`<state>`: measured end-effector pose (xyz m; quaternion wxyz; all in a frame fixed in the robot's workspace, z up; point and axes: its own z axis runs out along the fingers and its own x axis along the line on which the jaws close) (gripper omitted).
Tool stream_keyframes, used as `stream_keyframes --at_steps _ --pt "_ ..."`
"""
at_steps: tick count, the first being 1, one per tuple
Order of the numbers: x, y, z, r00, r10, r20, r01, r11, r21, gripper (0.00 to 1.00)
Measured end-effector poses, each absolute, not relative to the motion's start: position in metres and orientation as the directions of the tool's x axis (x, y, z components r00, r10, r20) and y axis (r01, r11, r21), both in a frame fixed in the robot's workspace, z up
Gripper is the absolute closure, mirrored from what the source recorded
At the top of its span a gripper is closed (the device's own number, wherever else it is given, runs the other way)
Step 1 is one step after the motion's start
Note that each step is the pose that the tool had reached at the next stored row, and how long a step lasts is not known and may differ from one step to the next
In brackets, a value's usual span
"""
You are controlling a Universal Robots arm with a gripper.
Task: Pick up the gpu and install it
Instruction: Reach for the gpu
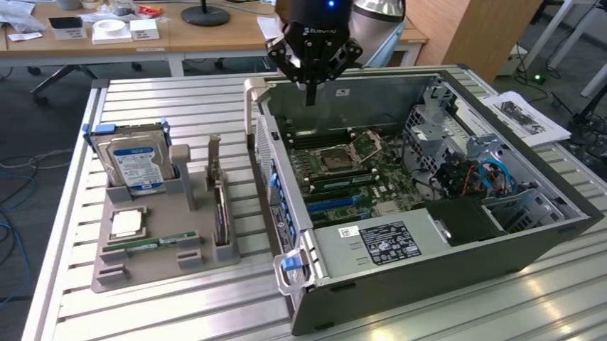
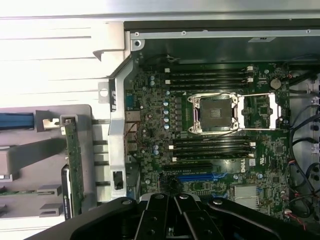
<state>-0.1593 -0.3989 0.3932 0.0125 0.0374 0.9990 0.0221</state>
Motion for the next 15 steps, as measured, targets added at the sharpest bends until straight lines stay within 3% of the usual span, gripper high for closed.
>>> stream_keyframes --at_steps 15 --pt "-0.195 -0.399 0.393 -0.997 0.075 -0.023 0.074 0.996 0.045 0.89"
